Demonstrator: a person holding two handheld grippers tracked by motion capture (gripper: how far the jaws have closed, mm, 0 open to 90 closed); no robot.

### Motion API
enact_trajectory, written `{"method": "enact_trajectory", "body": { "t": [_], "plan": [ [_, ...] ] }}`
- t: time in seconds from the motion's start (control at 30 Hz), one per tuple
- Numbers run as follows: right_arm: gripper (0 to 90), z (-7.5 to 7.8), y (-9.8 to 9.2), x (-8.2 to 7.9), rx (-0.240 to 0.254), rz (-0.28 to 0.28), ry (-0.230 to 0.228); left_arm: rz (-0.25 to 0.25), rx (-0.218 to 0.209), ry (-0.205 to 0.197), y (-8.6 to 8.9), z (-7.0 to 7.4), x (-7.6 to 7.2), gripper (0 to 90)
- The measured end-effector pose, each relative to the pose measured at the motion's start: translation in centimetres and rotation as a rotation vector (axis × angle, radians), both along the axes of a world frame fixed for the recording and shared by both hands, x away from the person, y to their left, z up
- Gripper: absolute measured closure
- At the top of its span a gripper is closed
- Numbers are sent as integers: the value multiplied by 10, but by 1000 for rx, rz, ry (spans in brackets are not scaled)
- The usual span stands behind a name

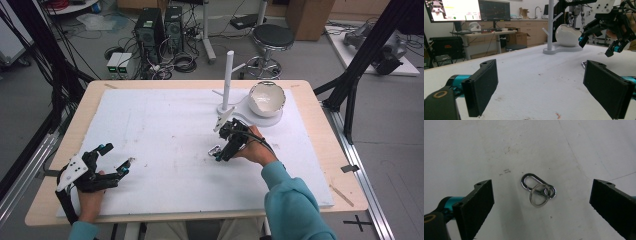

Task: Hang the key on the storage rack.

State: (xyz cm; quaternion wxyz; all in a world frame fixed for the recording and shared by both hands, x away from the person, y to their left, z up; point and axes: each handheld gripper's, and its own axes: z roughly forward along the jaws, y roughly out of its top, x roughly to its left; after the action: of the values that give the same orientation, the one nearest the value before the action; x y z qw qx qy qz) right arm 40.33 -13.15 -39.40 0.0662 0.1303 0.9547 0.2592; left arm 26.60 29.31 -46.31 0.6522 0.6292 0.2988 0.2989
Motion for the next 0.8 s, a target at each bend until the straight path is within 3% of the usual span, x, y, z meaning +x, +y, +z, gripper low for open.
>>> {"method": "enact_trajectory", "body": {
  "t": [0.37, 0.43, 0.57, 0.8],
  "plan": [
    [70, -8, 8, 1, -51, 7, 11, 0, 0, 0, 0, 0, 0, 130],
    [161, -9, 8, 1, -65, 5, 23, 0, 0, -1, 0, 0, 0, 129],
    [213, -10, 7, 4, -64, -16, 52, -1, 2, -1, 0, 0, 0, 129],
    [306, -12, 9, 4, -109, -13, 42, -1, 3, -1, 0, 0, 0, 130]
  ]
}}
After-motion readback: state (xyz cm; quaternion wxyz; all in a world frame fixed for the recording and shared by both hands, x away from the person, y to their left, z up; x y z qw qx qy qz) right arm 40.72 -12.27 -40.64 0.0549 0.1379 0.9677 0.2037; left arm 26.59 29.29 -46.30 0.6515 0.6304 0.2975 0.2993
